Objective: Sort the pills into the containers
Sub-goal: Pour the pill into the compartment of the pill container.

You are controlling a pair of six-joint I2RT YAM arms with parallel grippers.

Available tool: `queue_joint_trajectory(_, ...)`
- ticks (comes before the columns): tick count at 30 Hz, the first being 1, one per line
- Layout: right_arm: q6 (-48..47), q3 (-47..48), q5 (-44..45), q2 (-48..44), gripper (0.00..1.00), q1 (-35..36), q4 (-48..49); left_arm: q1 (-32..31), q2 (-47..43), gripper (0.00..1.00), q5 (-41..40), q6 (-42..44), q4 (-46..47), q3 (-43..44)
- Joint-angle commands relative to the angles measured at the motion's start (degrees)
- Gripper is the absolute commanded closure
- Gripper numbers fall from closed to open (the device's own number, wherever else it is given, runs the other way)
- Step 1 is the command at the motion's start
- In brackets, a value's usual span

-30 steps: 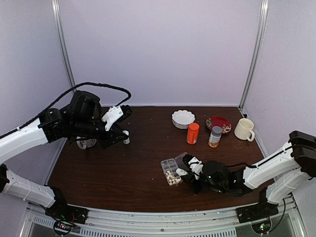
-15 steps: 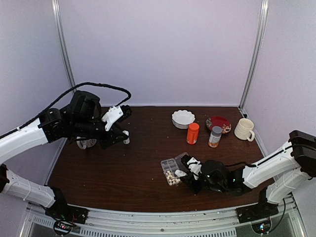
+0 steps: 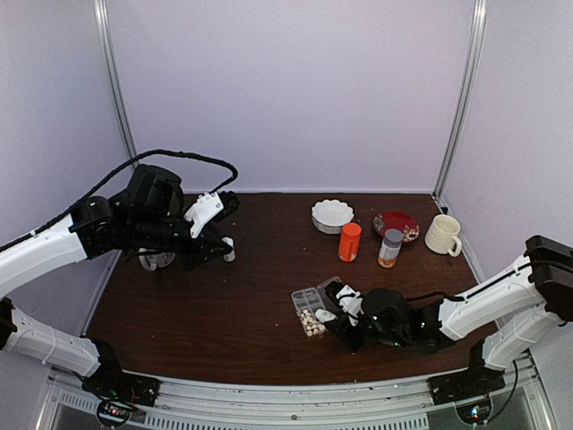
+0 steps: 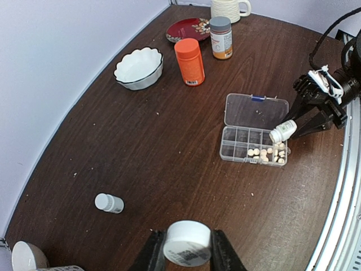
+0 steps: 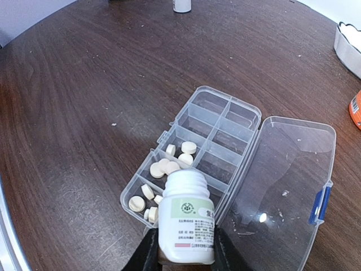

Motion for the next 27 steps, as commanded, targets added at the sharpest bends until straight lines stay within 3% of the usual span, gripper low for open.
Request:
queue_joint_trajectory(1, 0.3, 2.6, 1.1, -0.7, 0.99, -0.3, -4.2, 0.4, -0.1, 1.00, -0.1, 0.7, 1.5, 0.0)
queue_joint_trajectory(27, 0.9, 2.1, 1.8, -2.8, 0.99, -0.4, -4.8, 0.4, 0.2, 1.00, 0.0, 0.7, 1.0, 0.2)
